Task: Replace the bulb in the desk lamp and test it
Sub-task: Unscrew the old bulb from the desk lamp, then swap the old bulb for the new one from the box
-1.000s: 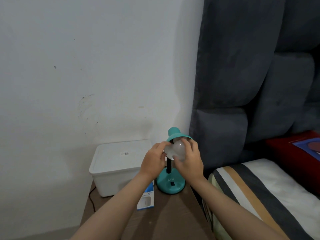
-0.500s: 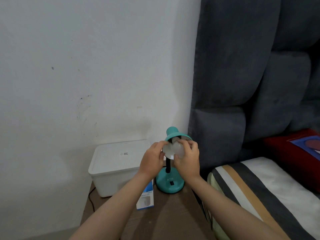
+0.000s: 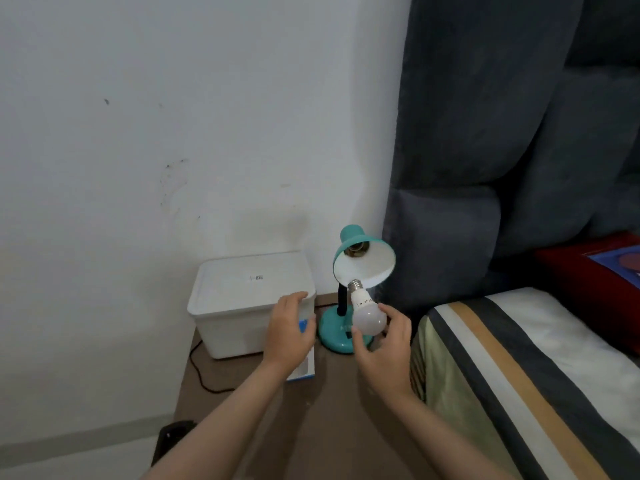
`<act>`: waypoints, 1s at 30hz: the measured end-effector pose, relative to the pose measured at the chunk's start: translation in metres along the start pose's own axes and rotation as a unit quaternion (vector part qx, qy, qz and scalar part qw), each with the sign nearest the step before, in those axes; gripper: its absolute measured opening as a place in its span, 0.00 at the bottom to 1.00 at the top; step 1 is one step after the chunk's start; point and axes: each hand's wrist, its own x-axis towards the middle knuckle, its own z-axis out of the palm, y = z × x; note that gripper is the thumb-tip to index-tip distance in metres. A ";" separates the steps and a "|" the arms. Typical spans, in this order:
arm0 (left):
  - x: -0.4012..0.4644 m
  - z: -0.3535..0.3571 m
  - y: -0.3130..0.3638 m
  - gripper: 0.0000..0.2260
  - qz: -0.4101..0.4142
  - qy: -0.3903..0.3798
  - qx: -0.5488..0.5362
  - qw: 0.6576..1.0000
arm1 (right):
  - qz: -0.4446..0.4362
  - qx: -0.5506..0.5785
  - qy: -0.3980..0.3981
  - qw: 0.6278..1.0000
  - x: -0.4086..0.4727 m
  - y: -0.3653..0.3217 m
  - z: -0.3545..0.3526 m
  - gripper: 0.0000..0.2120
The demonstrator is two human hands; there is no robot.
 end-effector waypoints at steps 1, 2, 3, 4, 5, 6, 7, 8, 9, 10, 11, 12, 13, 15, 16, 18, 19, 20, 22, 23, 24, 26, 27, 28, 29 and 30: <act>-0.009 -0.001 -0.010 0.17 -0.026 -0.002 0.016 1.000 | 0.014 -0.005 -0.017 1.000 -0.013 0.006 0.002 0.26; -0.018 -0.002 -0.018 0.16 -0.055 -0.006 0.029 0.998 | 0.033 -0.011 -0.036 0.999 -0.025 0.011 0.004 0.26; -0.025 -0.003 -0.026 0.16 -0.084 -0.013 0.042 0.996 | 0.052 -0.015 -0.053 0.997 -0.035 0.015 0.006 0.26; -0.030 -0.003 -0.033 0.17 -0.106 -0.021 0.054 0.993 | 0.071 -0.021 -0.069 0.995 -0.043 0.019 0.009 0.25; -0.034 -0.003 -0.040 0.18 -0.125 -0.030 0.061 0.990 | 0.088 -0.026 -0.084 0.992 -0.049 0.022 0.011 0.25; -0.037 -0.002 -0.045 0.19 -0.136 -0.035 0.061 0.988 | 0.107 -0.033 -0.096 0.989 -0.053 0.024 0.014 0.24; -0.039 -0.002 -0.049 0.20 -0.144 -0.036 0.053 0.987 | 0.129 -0.040 -0.106 0.985 -0.055 0.026 0.017 0.24; -0.040 -0.001 -0.052 0.20 -0.150 -0.034 0.040 0.987 | 0.151 -0.045 -0.113 0.981 -0.056 0.029 0.020 0.23; -0.040 0.000 -0.054 0.20 -0.156 -0.031 0.025 0.987 | 0.176 -0.047 -0.117 0.976 -0.057 0.033 0.024 0.22; -0.040 0.001 -0.055 0.20 -0.163 -0.027 0.010 0.986 | 0.198 -0.050 -0.121 0.972 -0.056 0.035 0.028 0.21; -0.040 0.002 -0.055 0.19 -0.171 -0.023 -0.004 0.985 | 0.213 -0.058 -0.125 0.967 -0.055 0.038 0.032 0.21; -0.041 0.004 -0.056 0.18 -0.177 -0.016 -0.017 0.984 | 0.221 -0.065 -0.130 0.964 -0.054 0.042 0.036 0.21; -0.041 0.006 -0.057 0.18 -0.184 -0.008 -0.029 0.983 | 0.225 -0.071 -0.136 0.962 -0.052 0.045 0.041 0.20; -0.044 0.010 -0.059 0.17 -0.202 0.008 -0.052 0.978 | 0.234 -0.081 -0.153 0.957 -0.049 0.048 0.048 0.18; -0.045 0.013 -0.061 0.17 -0.211 0.015 -0.063 0.975 | 0.242 -0.086 -0.163 0.953 -0.048 0.050 0.053 0.18; -0.046 0.016 -0.061 0.16 -0.221 0.031 -0.076 0.972 | 0.250 -0.093 -0.179 0.947 -0.047 0.053 0.059 0.20; -0.046 0.017 -0.060 0.16 -0.222 0.037 -0.080 0.971 | 0.252 -0.095 -0.184 0.945 -0.048 0.054 0.060 0.20; -0.047 0.018 -0.059 0.16 -0.219 0.040 -0.083 0.971 | 0.254 -0.098 -0.188 0.944 -0.048 0.055 0.060 0.21; -0.048 0.019 -0.059 0.17 -0.215 0.041 -0.089 0.972 | 0.251 -0.107 -0.198 0.941 -0.049 0.057 0.063 0.22; -0.048 0.019 -0.060 0.17 -0.216 0.040 -0.089 0.972 | 0.247 -0.113 -0.203 0.941 -0.049 0.057 0.063 0.23; -0.049 0.018 -0.060 0.17 -0.216 0.040 -0.088 0.971 | 0.243 -0.125 -0.206 0.940 -0.050 0.056 0.063 0.24; -0.049 0.018 -0.060 0.18 -0.219 0.042 -0.086 0.971 | 0.227 -0.156 -0.196 0.941 -0.050 0.052 0.062 0.27; -0.049 0.018 -0.059 0.19 -0.222 0.045 -0.087 0.970 | 0.202 -0.166 -0.181 0.948 -0.050 0.049 0.061 0.27; -0.049 0.018 -0.057 0.19 -0.225 0.049 -0.092 0.969 | 0.162 -0.168 -0.164 0.958 -0.049 0.045 0.061 0.26; -0.049 0.017 -0.056 0.19 -0.226 0.051 -0.099 0.968 | 0.121 -0.162 -0.154 0.967 -0.047 0.041 0.060 0.24; -0.049 0.017 -0.055 0.19 -0.226 0.053 -0.106 0.967 | 0.085 -0.150 -0.154 0.973 -0.045 0.036 0.061 0.21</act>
